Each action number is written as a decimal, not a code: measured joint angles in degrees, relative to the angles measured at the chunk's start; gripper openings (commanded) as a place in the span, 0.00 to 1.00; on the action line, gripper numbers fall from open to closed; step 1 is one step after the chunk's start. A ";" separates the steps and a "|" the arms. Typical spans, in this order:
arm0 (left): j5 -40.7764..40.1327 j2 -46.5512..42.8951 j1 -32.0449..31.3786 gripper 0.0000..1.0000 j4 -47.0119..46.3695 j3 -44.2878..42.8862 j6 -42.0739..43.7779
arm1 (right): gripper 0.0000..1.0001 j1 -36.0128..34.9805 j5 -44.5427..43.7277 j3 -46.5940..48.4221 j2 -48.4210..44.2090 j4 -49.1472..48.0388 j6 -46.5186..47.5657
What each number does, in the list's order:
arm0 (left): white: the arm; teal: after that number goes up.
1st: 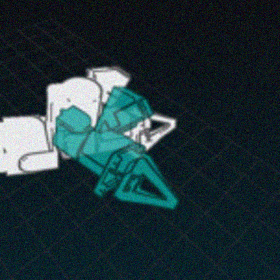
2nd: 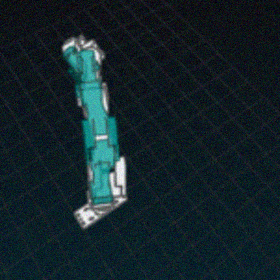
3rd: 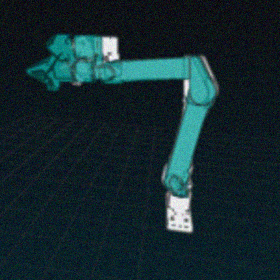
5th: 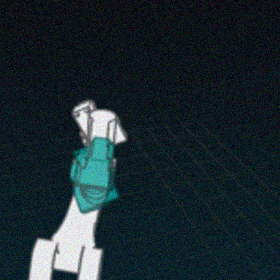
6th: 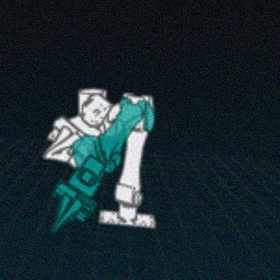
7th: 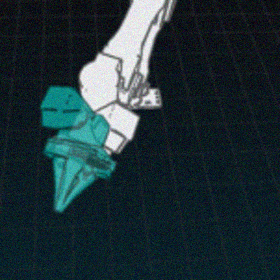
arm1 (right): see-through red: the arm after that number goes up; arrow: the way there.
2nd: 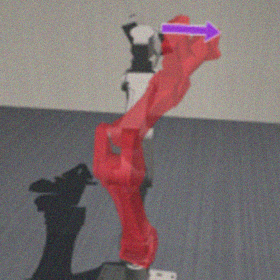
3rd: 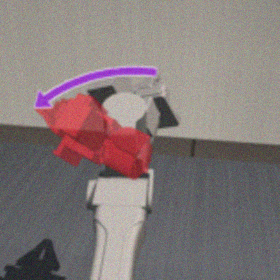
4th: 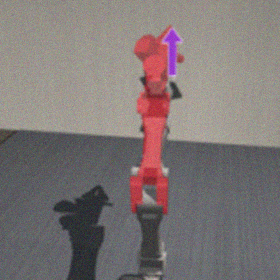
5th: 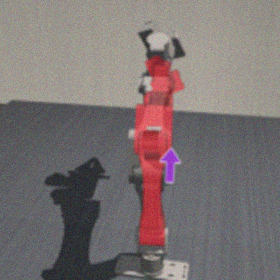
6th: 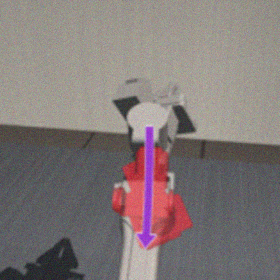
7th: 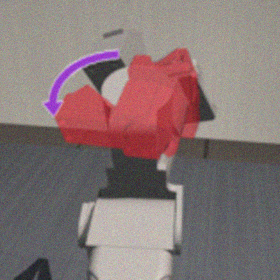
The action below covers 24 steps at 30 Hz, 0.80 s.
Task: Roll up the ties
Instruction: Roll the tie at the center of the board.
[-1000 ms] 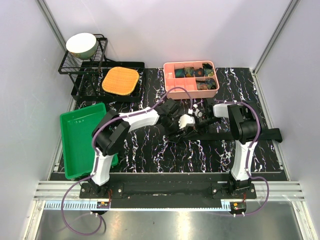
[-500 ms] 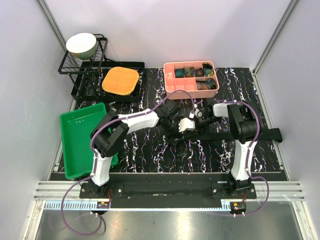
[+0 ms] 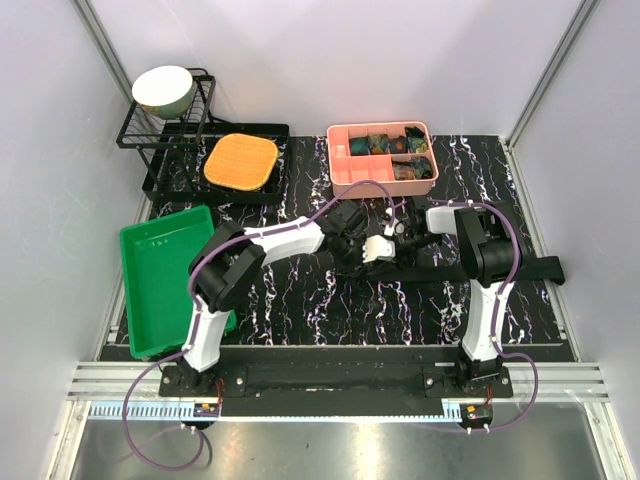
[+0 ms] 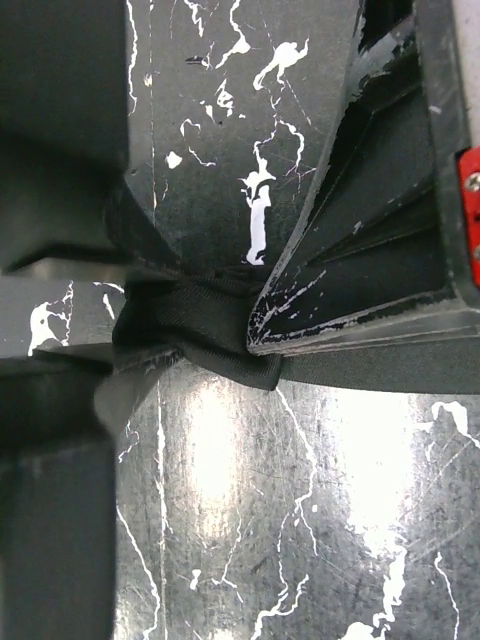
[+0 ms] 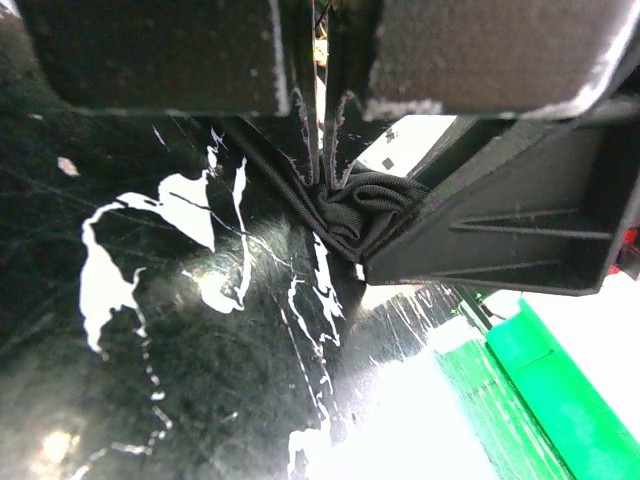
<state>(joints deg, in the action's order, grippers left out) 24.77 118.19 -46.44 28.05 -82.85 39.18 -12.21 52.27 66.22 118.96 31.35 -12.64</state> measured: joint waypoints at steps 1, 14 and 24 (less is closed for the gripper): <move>0.00 -0.02 0.00 0.19 0.04 0.07 0.28 | 0.00 0.00 0.07 0.00 0.00 0.00 0.02; -0.46 -2.32 0.00 0.69 -1.27 3.48 -0.07 | 0.00 0.00 0.20 0.00 0.04 -0.04 0.11; -2.12 -0.02 -0.74 0.57 -1.16 -0.09 -1.86 | 0.00 0.00 0.31 0.09 0.07 0.00 1.05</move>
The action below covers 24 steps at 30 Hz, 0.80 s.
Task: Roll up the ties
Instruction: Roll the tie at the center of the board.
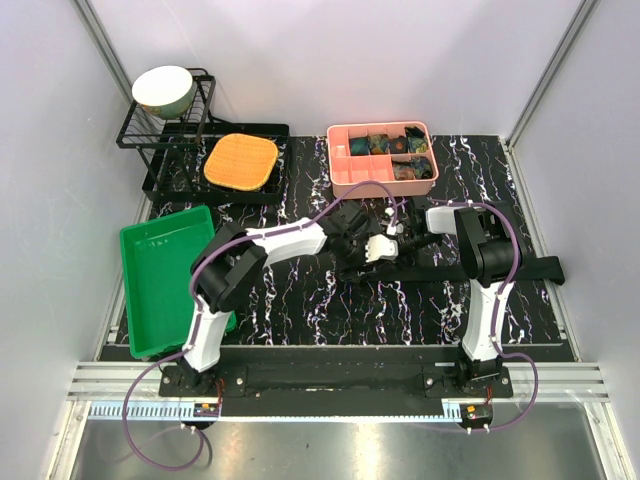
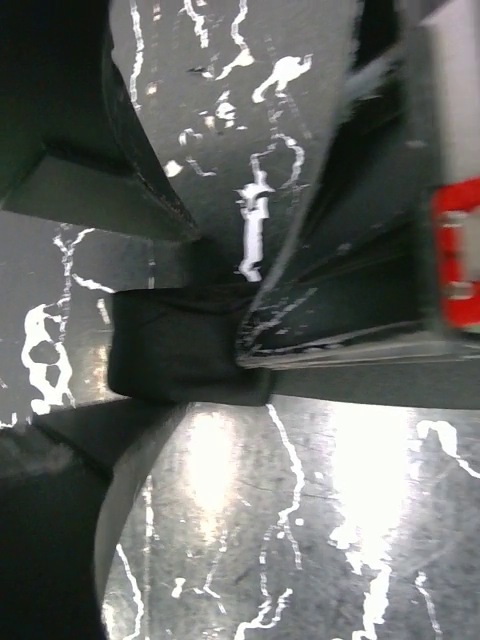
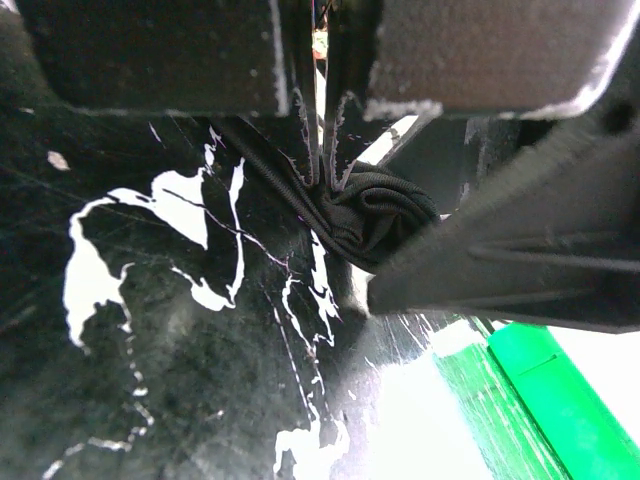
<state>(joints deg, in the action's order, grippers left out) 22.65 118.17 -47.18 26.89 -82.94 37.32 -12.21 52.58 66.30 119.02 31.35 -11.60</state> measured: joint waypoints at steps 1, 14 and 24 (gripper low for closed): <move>0.04 0.28 -0.17 0.51 0.02 -0.44 -0.04 | 0.00 0.00 0.00 0.00 0.00 0.00 0.02; 0.26 -2.34 -0.72 0.34 -2.51 4.22 0.35 | 0.00 -0.57 1.16 -0.81 0.00 -1.88 -1.36; 0.61 -4.68 1.05 0.60 -1.99 7.13 -1.95 | 0.00 -1.09 0.61 -0.63 0.00 -2.56 -1.70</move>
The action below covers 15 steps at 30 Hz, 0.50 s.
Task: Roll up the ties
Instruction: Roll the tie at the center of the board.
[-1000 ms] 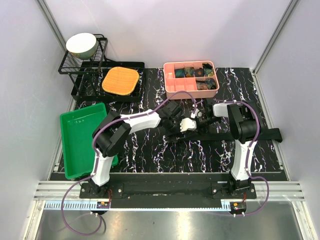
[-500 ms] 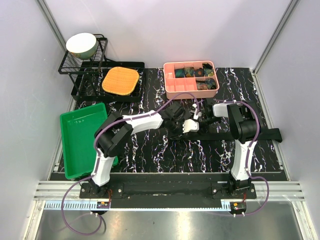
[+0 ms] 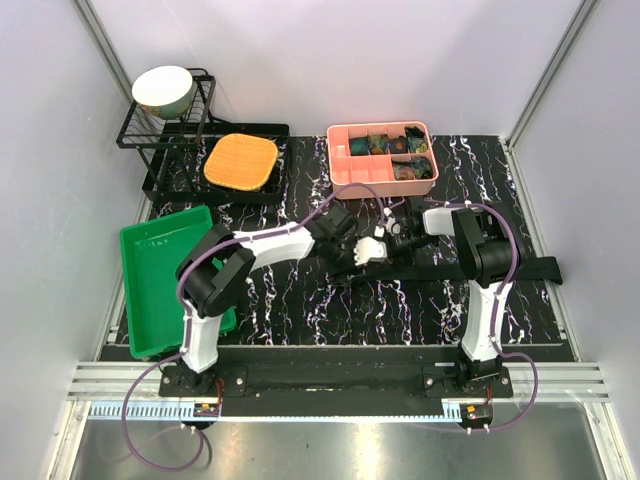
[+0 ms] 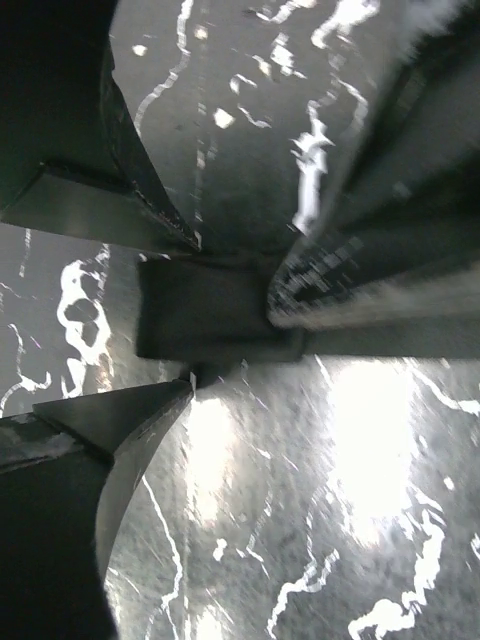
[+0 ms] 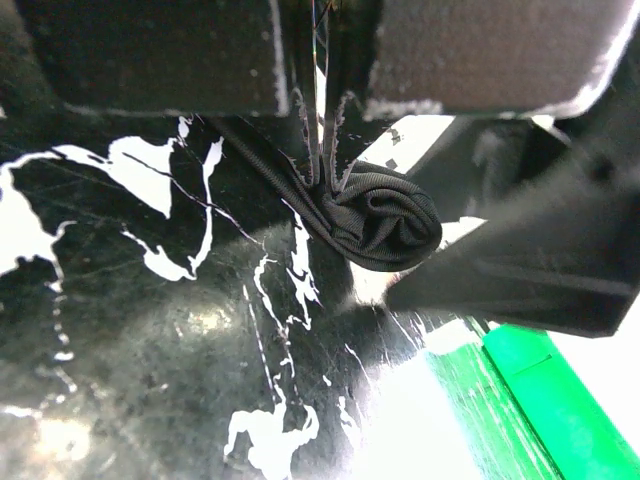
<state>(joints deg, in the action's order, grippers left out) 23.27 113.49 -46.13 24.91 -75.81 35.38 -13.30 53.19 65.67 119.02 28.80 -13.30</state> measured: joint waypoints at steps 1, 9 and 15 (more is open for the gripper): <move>0.17 -0.28 0.68 0.60 -0.13 0.46 -0.09 | 0.00 0.00 0.00 0.00 0.00 0.00 0.00; 1.53 -1.55 4.11 0.58 0.07 2.08 1.46 | 0.00 0.00 -0.20 0.13 0.00 0.22 0.07; 3.82 -1.55 3.30 0.61 0.50 1.90 3.50 | 0.00 0.00 -0.57 0.42 0.09 0.63 0.11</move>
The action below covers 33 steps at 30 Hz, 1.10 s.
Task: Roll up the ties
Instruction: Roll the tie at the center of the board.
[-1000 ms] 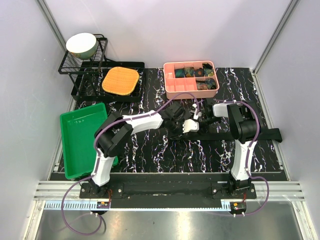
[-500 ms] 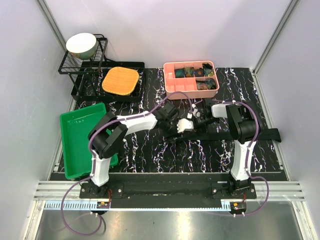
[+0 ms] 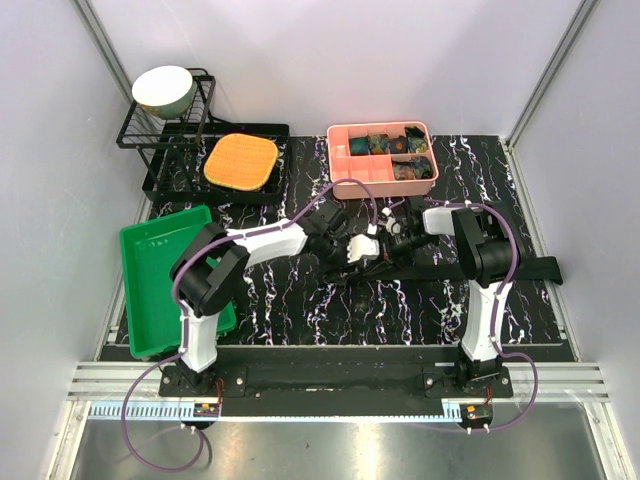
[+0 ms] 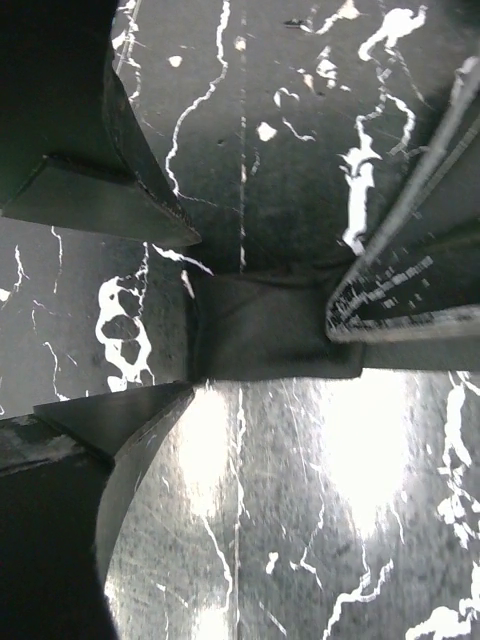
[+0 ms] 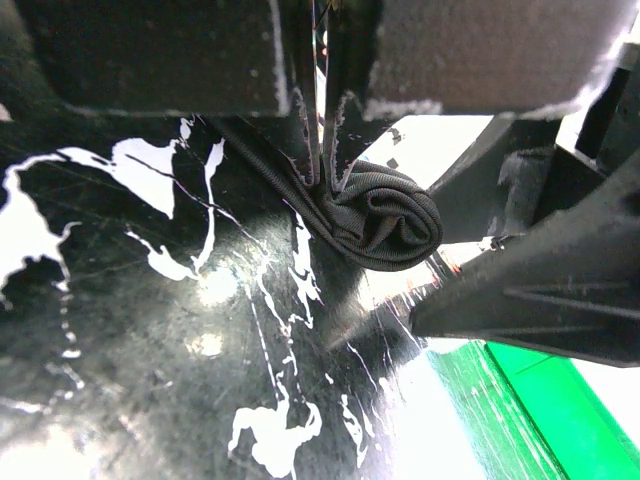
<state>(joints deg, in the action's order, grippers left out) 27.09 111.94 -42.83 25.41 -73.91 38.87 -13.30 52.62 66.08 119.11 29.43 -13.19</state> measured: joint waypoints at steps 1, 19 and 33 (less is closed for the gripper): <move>0.31 0.00 -0.17 0.61 0.24 -0.22 0.39 | 0.00 0.00 0.00 0.02 0.00 0.00 0.00; 2.47 2.03 -2.58 0.32 2.32 -6.86 -0.24 | 0.00 0.00 -0.07 0.02 0.02 0.02 0.02; 2.97 7.10 -3.74 0.40 3.02 -11.56 -4.50 | 0.00 0.11 -0.28 0.02 0.02 0.42 -0.04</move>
<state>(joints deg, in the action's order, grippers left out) 30.06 119.04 -46.57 28.42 -85.47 34.37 -13.19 52.34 66.11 119.13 29.85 -13.23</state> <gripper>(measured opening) 0.386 0.011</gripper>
